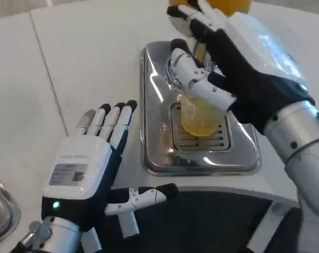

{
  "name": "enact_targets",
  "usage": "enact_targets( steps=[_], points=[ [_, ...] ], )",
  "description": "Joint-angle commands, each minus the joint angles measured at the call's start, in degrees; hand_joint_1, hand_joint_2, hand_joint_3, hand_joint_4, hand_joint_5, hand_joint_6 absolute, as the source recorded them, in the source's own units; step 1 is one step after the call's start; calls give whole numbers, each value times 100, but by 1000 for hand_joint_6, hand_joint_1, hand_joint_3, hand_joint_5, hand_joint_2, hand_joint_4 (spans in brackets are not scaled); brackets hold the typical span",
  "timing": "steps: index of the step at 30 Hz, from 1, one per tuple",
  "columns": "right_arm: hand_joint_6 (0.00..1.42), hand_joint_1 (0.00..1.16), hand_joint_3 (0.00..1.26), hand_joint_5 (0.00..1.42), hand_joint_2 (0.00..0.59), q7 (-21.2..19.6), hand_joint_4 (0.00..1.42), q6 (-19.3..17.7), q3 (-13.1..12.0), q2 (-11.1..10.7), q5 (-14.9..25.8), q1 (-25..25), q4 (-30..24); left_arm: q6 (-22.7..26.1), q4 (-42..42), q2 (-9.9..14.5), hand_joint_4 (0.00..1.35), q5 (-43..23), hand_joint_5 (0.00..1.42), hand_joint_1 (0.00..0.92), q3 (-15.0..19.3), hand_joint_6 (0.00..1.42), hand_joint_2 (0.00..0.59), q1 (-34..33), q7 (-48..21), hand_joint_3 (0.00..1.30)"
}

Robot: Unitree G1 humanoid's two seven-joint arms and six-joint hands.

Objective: Grasp the cup under the faucet to collect the drink, then remove the cup.

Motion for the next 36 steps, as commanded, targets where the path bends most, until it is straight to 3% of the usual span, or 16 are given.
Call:
enact_targets(
  steps=[1, 6, 12, 16, 23, 29, 33, 36],
  points=[
    [0, 0, 88, 0, 586, -749, 0, -33, -189, 358, 79, 843, -347, 15, 91, 17, 0, 12, 0, 5, -82, 25, 22, 2, 62, 0],
    [0, 0, 5, 0, 586, -1647, 0, -421, -252, 683, 200, 1554, -659, 6, 127, 33, 0, 1, 0, 5, -106, 26, 22, -18, 56, 0],
    [0, 0, 0, 0, 586, -2217, 0, -507, -376, 1215, 494, 2083, -911, -4, 126, 30, 0, -8, 0, 5, -117, 27, 26, -6, 68, 0],
    [0, 0, 0, 0, 586, -2726, 0, -732, -555, 1358, 1178, 2425, -978, -9, 115, 34, 0, 4, 0, 5, -138, 27, 27, -1, 57, 0],
    [0, 0, 0, 0, 586, -3427, 0, -1249, -781, 1200, 2216, 2693, -607, 13, 85, 41, 0, 47, 0, 0, -189, 28, 33, 39, 78, 0],
    [0, 2, 0, 0, 586, -3560, 0, -1589, -936, 954, 2693, 2937, -423, 8, 126, 29, 0, 74, 0, 0, -217, 28, 33, -2, 125, 0],
    [0, 65, 0, 0, 586, -3418, 0, -1860, -1004, 638, 2866, 3166, -418, 3, 251, -2, 0, 75, 2, 0, -257, 28, 34, -166, 177, 0],
    [0, 78, 0, 0, 583, -3283, 0, -2180, -1039, 243, 2872, 3395, -467, 7, 388, -42, 0, 43, 3, 0, -279, 28, 35, -339, 244, 0]
  ],
)
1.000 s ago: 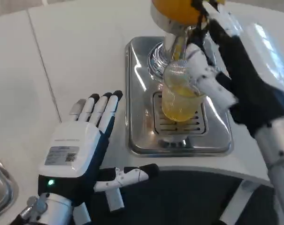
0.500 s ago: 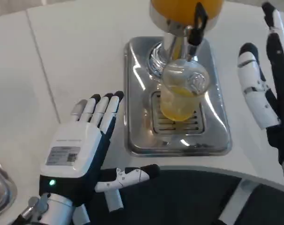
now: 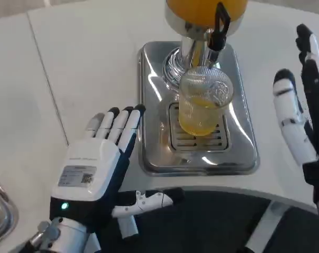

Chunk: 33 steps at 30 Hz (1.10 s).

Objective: Grasp the cup under the faucet to collect the drink, then remove the cup.

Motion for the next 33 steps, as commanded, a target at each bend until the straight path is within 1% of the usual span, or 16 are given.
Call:
enact_targets(
  steps=[1, 2, 4, 6, 7, 9, 11, 12, 14, 15, 17, 20, 24, 26, 29, 33],
  points=[
    [0, 96, 0, 0, 571, 185, 0, -549, -96, -542, 62, 367, -76, -5, 218, -52, 0, -24, 4, 0, -63, 28, 35, -233, 172, 0],
    [0, 101, 0, 0, 569, 225, 0, -688, -149, -677, 79, 478, -107, -2, 276, -70, 0, -28, 4, 0, -81, 28, 35, -300, 188, 0],
    [0, 105, 0, 0, 569, 267, 0, -918, -240, -872, 124, 653, -133, 6, 402, -113, 0, -61, 4, 0, -116, 28, 36, -426, 211, 0],
    [0, 184, 0, 0, 564, 307, 0, -1152, -333, -1075, 165, 832, -133, 3, 503, -156, 0, -95, 4, 0, -142, 30, 36, -519, 235, 0],
    [0, 230, 0, 0, 557, 328, 0, -1291, -368, -1192, 153, 937, -130, -1, 542, -173, 0, -107, 5, 0, -152, 31, 36, -554, 247, 0],
    [0, 245, 0, 0, 555, 385, 0, -1632, -398, -1462, 29, 1226, -140, -14, 637, -225, 0, -144, 8, 0, -175, 34, 36, -639, 286, 0],
    [0, 250, 0, 0, 553, 396, 0, -1863, -414, -1605, -42, 1418, -142, 0, 736, -278, 0, -189, 10, 0, -208, 36, 36, -729, 326, 0],
    [0, 272, 0, 0, 530, 395, 0, -2018, -415, -1694, -100, 1528, -134, 10, 778, -294, 0, -209, 11, 0, -226, 37, 36, -766, 344, 0],
    [0, 369, 0, 0, 472, 407, 0, -2239, -415, -1818, -179, 1712, -101, 29, 888, -339, 0, -279, 13, 0, -252, 38, 34, -855, 349, 0],
    [0, 401, 0, 0, 454, 411, 0, -2301, -422, -1840, -195, 1765, -84, 41, 951, -371, 0, -331, 15, 0, -256, 39, 34, -904, 345, 0],
    [0, 422, 0, 0, 433, 364, 0, -2438, -491, -1895, -238, 1914, -6, 47, 1069, -429, 0, -405, 19, 0, -258, 40, 34, -995, 367, 0],
    [0, 428, 0, 0, 424, 333, 0, -2621, -638, -1976, -306, 2095, 103, 31, 1251, -487, 0, -481, 30, 0, -278, 53, 33, -1144, 456, 0],
    [0, 431, 0, 0, 418, 387, 0, -2715, -817, -2050, -333, 2259, 171, -28, 1524, -569, 0, -602, 42, 0, -297, 66, 32, -1376, 597, 0],
    [0, 432, 0, 0, 417, 416, 0, -2720, -834, -2061, -344, 2286, 163, -46, 1620, -600, 0, -674, 55, 0, -307, 76, 32, -1444, 641, 0],
    [0, 433, 0, 0, 415, 497, 0, -2676, -793, -2065, -415, 2318, 89, -76, 1802, -681, 0, -827, 67, 3, -322, 82, 26, -1572, 714, 0],
    [0, 430, 0, 0, 401, 620, 0, -2607, -764, -2035, -500, 2340, -11, -201, 2018, -706, 0, -975, 80, 13, -351, 85, 23, -1713, 805, 0]
  ],
)
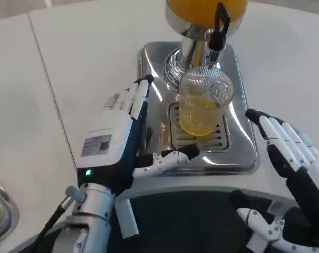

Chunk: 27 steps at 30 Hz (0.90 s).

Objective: Grasp the cup under the faucet to collect the drink, then remove the cup.

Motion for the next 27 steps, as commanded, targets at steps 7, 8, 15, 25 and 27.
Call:
enact_targets(
  steps=[7, 8, 15, 25, 27],
  points=[
    [0, 427, 0, 0, 398, 314, 0, 63, -47, 82, -41, 208, -306, -299, 402, -69, 0, -190, 88, 31, -197, 102, 21, -271, 252, 0],
    [0, 426, 0, 0, 397, 334, 0, 70, -60, 90, -22, 223, -322, -307, 449, -86, 0, -200, 90, 31, -230, 102, 21, -312, 266, 0],
    [0, 414, 0, 0, 374, 425, 0, 101, -169, 144, 101, 342, -395, -357, 705, -160, 0, -228, 113, 46, -352, 118, 23, -510, 342, 0],
    [0, 417, 0, 0, 368, 559, 0, 139, -147, 215, 110, 349, -431, -507, 1406, -316, 0, -354, 151, 90, -451, 158, 27, -947, 541, 0],
    [0, 417, 0, 0, 367, 593, 0, 162, -136, 230, 124, 339, -443, -582, 1585, -359, 0, -427, 160, 93, -441, 169, 27, -1050, 591, 0]
  ],
)
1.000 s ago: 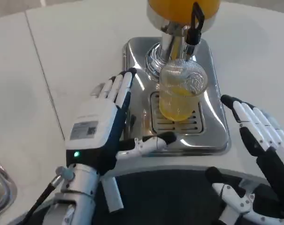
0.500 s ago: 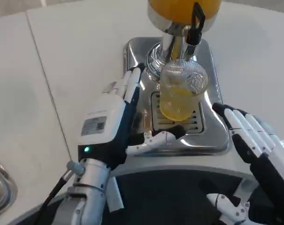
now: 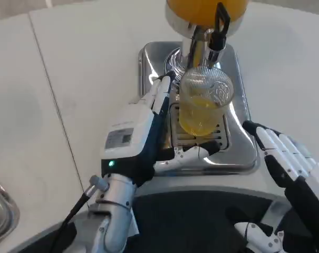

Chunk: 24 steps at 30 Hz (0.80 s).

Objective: Grasp the cup under the faucet to collect the drink, then remove the cup.

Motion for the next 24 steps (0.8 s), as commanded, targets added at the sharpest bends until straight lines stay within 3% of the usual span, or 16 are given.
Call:
enact_targets(
  steps=[1, 11, 24],
  points=[
    [0, 417, 0, 0, 367, 90, 0, 88, -13, 38, 34, 34, -109, -230, 411, -106, 0, -176, 163, 94, -35, 172, 28, -244, 171, 0],
    [0, 417, 0, 0, 367, 120, 0, 172, 71, 130, 3, 123, -173, -661, 923, -196, 0, -460, 213, 112, -31, 197, 30, -588, 409, 0],
    [0, 426, 0, 0, 361, 190, 0, 371, 167, 280, 12, -28, -232, -759, 1579, -500, 0, -486, 239, 122, -169, 228, 33, -1071, 418, 0]
  ],
)
